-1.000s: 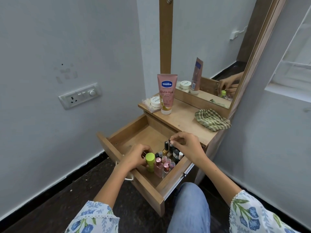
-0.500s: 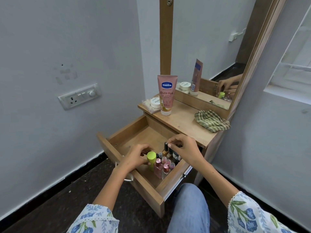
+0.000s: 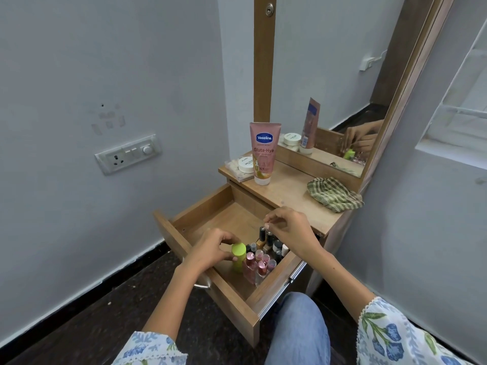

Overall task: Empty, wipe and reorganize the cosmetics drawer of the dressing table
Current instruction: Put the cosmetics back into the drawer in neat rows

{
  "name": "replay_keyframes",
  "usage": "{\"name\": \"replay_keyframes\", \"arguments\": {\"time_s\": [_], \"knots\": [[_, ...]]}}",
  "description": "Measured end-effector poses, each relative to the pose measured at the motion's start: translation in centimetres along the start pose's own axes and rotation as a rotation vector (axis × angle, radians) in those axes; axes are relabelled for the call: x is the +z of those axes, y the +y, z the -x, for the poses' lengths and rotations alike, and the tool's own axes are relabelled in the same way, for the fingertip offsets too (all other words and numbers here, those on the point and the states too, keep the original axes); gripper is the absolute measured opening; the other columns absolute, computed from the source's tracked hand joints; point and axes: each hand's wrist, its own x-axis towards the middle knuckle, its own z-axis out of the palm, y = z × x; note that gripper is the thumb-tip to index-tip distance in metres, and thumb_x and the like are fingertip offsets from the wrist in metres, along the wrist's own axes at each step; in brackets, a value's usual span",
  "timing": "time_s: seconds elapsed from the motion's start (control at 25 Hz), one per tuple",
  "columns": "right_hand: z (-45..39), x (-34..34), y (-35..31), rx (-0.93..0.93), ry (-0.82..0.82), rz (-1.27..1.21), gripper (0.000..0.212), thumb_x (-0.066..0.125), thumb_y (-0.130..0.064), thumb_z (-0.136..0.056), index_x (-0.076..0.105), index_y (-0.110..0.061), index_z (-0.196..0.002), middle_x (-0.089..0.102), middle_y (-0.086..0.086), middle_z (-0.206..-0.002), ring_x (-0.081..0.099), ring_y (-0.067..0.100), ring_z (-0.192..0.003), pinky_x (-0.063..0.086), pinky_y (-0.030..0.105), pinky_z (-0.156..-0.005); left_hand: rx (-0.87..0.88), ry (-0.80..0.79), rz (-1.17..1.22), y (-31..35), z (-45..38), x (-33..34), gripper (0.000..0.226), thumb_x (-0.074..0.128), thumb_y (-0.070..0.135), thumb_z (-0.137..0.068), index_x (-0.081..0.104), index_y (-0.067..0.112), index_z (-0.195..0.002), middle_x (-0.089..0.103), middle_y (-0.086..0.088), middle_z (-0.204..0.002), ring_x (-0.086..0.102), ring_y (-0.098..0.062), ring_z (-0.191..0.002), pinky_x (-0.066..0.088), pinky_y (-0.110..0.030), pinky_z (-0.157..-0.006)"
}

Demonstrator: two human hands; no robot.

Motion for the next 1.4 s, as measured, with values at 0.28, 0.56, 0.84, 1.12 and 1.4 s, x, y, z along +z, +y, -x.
{"name": "replay_keyframes", "arguments": {"time_s": [0.28,0.56,0.84,1.12,1.4], "knots": [[-7.2,-2.7,-3.3,-0.201,0.258,0.437,0.035,0.062,-0.011,-0.086,0.056,-0.010,-0.120,0.055,0.007,-0.126,0.056,0.024,-0.110,0.047,0.029,-0.071,0.063,0.257,0.049,1.9,-1.1,-2.0,0.039,0.078,0.035,-0.073,0.067,0.033,-0.110,0.066,0.012,-0.116,0.056,-0.005,-0.112,0.047,-0.032,-0.096],[-14.6,-4.1,-4.1,-0.137,0.201,0.690,0.080,0.063,-0.022,-0.089,0.015,-0.010,-0.151,0.008,0.009,-0.161,0.008,0.027,-0.148,0.018,0.043,-0.119,0.143,0.518,0.083,3.5,-1.5,-2.7,0.045,0.069,0.047,-0.078,0.064,0.028,-0.118,0.064,0.012,-0.119,0.055,-0.001,-0.111,0.040,-0.020,-0.093],[-12.3,-4.5,-5.8,-0.318,0.501,0.377,0.024,0.071,-0.009,-0.081,0.064,-0.003,-0.103,0.066,0.013,-0.101,0.063,0.027,-0.088,0.053,0.032,-0.075,0.137,0.701,0.175,4.6,-1.2,-2.6,0.066,0.071,0.041,-0.076,0.049,0.022,-0.136,0.048,0.011,-0.135,0.041,0.000,-0.125,0.032,-0.021,-0.105],[-8.4,-1.7,-6.8,0.090,0.380,-0.426,0.014,0.075,-0.001,-0.076,0.070,-0.014,-0.077,0.069,-0.004,-0.074,0.066,0.015,-0.071,0.058,0.040,-0.072,0.080,0.749,0.051,4.1,0.3,-3.7,0.072,0.087,0.026,-0.061,0.059,0.013,-0.127,0.065,-0.003,-0.122,0.064,-0.018,-0.107,0.052,-0.031,-0.090],[-8.7,1.9,-4.1,0.338,0.289,-0.538,0.008,0.071,-0.003,-0.082,0.069,-0.005,-0.089,0.070,0.013,-0.092,0.069,0.029,-0.091,0.056,0.051,-0.082,0.030,0.538,-0.021,2.4,0.6,-4.3,0.056,0.081,0.017,-0.061,0.068,0.012,-0.114,0.072,-0.005,-0.099,0.066,-0.020,-0.085,0.050,-0.028,-0.069]]}}
